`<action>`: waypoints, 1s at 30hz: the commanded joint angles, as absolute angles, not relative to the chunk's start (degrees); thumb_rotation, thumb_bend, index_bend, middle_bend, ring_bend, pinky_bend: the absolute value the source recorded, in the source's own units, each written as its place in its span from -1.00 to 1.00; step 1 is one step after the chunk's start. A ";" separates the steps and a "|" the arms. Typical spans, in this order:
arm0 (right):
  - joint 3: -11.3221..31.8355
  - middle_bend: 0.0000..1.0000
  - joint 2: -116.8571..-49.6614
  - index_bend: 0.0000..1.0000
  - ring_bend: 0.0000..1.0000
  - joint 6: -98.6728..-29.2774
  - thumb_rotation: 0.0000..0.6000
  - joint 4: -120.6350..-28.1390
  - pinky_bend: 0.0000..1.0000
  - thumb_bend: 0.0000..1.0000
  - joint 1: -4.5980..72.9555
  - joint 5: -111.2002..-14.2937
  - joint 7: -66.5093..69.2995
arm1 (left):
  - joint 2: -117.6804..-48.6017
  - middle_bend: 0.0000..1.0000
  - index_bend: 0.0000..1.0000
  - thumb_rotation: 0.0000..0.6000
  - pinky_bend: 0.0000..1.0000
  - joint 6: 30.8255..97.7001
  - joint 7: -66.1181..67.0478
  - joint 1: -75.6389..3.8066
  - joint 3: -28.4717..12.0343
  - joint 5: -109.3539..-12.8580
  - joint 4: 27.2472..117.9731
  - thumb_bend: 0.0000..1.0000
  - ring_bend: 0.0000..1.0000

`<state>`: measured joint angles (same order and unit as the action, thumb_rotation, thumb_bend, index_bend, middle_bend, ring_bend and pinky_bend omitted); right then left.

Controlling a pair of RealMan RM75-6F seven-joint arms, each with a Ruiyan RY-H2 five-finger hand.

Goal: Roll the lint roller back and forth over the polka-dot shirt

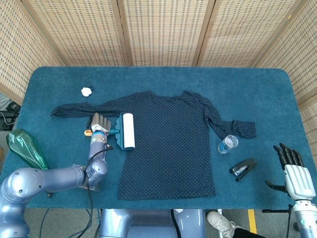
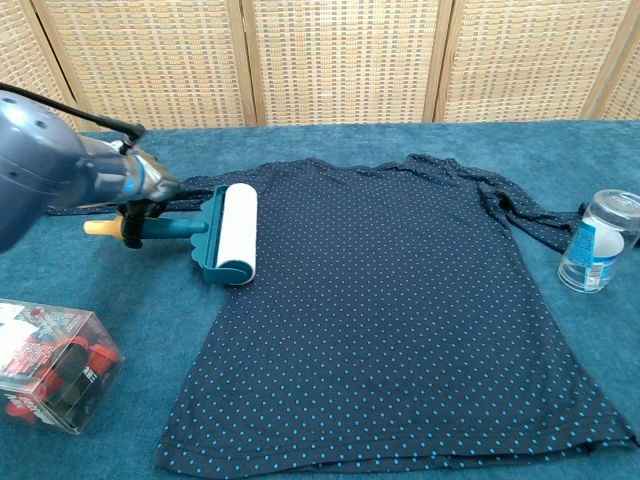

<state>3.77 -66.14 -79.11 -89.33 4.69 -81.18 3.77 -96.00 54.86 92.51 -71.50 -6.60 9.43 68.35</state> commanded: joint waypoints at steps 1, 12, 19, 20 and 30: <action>3.66 -1.00 -66.21 -1.00 -1.00 -79.29 1.00 -89.47 -1.00 -0.87 4.66 -81.42 3.50 | -94.02 0.82 0.74 1.00 0.28 54.17 90.84 -70.17 -6.08 8.01 69.76 -0.11 0.49; 3.55 -1.00 -66.12 -1.00 -1.00 -80.20 1.00 -89.96 -1.00 -0.87 4.45 -82.10 3.01 | -90.77 -0.85 -0.82 1.00 -0.80 52.17 87.31 -68.39 -4.05 3.48 72.59 -0.54 -0.84; 3.49 -1.00 -65.82 -1.00 -1.00 -81.19 1.00 -90.54 -1.00 -0.87 4.18 -82.82 2.84 | -87.44 -1.00 -1.00 1.00 -1.00 51.69 77.60 -65.27 -4.35 -5.57 75.20 -0.64 -1.00; 3.49 -1.00 -65.75 -1.00 -1.00 -81.43 1.00 -90.66 -1.00 -0.87 4.11 -82.95 2.81 | -86.49 -1.00 -1.00 1.00 -1.00 51.86 74.27 -64.04 -4.70 -9.11 76.32 -0.64 -1.00; 4.01 -1.00 -64.83 -1.00 -1.00 -83.31 1.00 -91.43 -1.00 -0.87 3.46 -83.24 3.63 | -76.07 -1.00 -1.00 1.00 -1.00 63.95 42.41 -48.03 -4.84 -43.55 93.26 -0.64 -1.00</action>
<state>3.93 -64.93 -83.12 -91.34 3.54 -83.17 3.49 -81.94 55.97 54.69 -57.00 -5.44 -28.22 84.19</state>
